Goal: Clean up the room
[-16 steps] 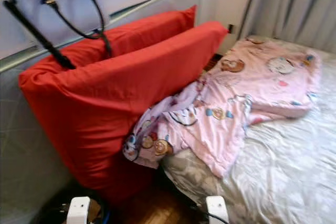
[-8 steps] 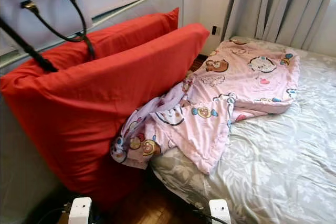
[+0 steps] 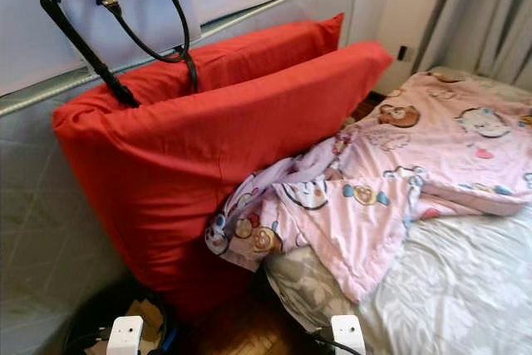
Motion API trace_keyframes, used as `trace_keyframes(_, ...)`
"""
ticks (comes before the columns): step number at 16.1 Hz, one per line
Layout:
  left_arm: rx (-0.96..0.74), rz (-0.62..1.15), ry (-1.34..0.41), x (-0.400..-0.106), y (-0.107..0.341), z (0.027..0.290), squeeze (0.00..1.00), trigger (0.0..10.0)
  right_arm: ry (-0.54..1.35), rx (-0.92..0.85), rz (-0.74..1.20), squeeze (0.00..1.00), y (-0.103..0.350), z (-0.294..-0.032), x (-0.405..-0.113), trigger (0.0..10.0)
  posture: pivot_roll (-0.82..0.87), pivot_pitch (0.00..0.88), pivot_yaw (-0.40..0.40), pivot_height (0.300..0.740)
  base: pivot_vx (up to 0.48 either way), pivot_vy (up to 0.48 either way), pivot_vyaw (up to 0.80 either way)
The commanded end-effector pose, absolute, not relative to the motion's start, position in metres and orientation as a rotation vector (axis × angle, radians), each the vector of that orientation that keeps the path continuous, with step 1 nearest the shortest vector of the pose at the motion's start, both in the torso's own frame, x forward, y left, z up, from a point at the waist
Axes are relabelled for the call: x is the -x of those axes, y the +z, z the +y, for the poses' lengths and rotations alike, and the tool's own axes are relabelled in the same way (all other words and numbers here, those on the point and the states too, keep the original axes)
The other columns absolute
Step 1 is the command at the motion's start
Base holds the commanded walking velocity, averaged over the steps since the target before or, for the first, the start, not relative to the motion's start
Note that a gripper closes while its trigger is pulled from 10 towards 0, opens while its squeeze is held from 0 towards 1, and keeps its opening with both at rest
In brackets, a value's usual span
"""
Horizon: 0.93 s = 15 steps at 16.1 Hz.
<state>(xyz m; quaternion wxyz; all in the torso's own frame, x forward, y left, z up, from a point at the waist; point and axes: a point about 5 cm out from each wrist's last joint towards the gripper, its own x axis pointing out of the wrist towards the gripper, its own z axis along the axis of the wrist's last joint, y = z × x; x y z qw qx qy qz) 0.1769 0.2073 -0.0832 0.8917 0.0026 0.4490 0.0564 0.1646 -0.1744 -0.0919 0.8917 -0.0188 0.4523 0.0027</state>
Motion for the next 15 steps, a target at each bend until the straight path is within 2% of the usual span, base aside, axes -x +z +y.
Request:
trace_keyframes(1,0.002,0.931,0.129,-0.177,-0.083,0.209,0.00,10.0,-0.004,0.029,0.936,0.00,-0.092,-0.175,-0.165,10.0,0.03,0.000,0.033,0.740,0.296,0.000,0.00)
trace_keyframes(6,0.004,0.930,0.129,-0.177,-0.083,0.208,0.00,10.0,-0.007,0.029,0.934,0.00,-0.092,-0.176,-0.164,10.0,0.03,0.000,0.032,0.740,0.294,0.000,0.00)
trace_keyframes(9,-0.003,0.925,0.125,-0.177,-0.083,0.209,0.00,10.0,-0.008,0.026,0.932,0.00,-0.092,-0.175,-0.164,10.0,0.03,0.000,0.034,0.740,0.000,0.000,0.00)
trace_keyframes(12,0.009,0.820,0.117,-0.199,-0.070,0.209,0.00,10.0,-0.005,0.009,0.883,0.00,-0.089,-0.174,-0.167,10.0,0.03,0.000,0.034,0.740,0.000,0.000,0.00)
trace_keyframes(15,0.044,0.642,0.113,-0.229,-0.049,0.206,0.00,10.0,0.020,-0.005,0.792,0.00,-0.084,-0.173,-0.172,10.0,0.03,0.000,0.031,0.740,0.000,0.000,0.00)
